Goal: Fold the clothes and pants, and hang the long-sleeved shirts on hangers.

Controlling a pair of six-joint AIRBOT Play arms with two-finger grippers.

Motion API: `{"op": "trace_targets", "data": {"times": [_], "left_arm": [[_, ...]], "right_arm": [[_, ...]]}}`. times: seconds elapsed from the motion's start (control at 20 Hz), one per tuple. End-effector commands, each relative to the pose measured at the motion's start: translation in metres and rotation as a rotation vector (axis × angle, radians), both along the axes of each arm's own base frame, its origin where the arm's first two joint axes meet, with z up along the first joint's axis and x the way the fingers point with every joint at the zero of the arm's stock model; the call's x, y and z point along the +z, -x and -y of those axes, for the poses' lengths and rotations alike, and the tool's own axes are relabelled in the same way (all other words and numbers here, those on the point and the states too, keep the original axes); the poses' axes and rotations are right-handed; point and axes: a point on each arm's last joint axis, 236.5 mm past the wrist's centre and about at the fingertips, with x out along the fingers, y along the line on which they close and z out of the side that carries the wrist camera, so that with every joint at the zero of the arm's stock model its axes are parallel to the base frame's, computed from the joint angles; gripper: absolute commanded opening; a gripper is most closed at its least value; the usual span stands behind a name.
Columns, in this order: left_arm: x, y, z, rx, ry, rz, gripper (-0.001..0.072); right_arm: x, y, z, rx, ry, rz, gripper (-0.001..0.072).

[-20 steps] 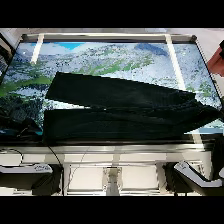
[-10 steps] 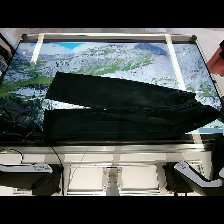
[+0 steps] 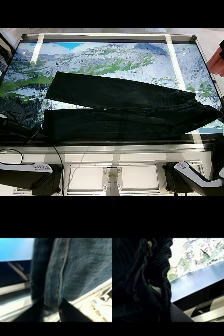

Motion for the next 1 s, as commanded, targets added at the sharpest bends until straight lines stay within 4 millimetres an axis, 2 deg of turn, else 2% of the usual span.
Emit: {"op": "trace_targets", "data": {"times": [0.0, 0.1, 0.2, 0.35, 0.45, 0.55, 0.75, 0.85, 0.95], "left_arm": [[0.01, -0.011, 0.017, 0.003, 0.1, 0.06, 0.0033], [0.023, -0.015, 0.022, -0.001, 0.15, 0.073, 0.0021], [0.047, -0.029, 0.024, 0.003, 0.213, 0.115, 0.0021], [0.112, -0.081, 0.021, 0.07, 0.342, 0.33, 0.0022], [0.154, -0.117, 0.007, 0.139, 0.342, 0.514, 0.0021], [0.189, -0.143, -0.007, 0.2, 0.319, 0.642, 0.0021], [0.219, -0.171, -0.029, 0.283, 0.202, 0.734, 0.0021], [0.248, -0.188, -0.029, 0.336, 0.235, 0.838, 0.0021], [0.274, -0.212, -0.041, 0.441, 0.24, 0.951, 0.002]], "right_arm": [[0.0, 0.0, 0.001, 0.0, 0.002, 0.001, 0.004], [0.0, -0.001, 0.001, -0.001, 0.004, 0.002, 0.004], [0.0, -0.001, 0.001, -0.001, 0.003, 0.002, 0.004], [0.0, 0.0, 0.0, 0.001, -0.001, 0.001, 0.004], [0.001, -0.002, -0.001, 0.0, -0.005, 0.01, 0.004], [0.005, -0.007, -0.004, 0.0, -0.019, 0.035, 0.004], [0.016, -0.022, -0.014, -0.001, -0.07, 0.111, 0.0039], [0.025, -0.031, -0.02, -0.001, -0.104, 0.159, 0.0039], [0.033, -0.043, -0.015, -0.044, -0.109, 0.216, 0.0039]]}}
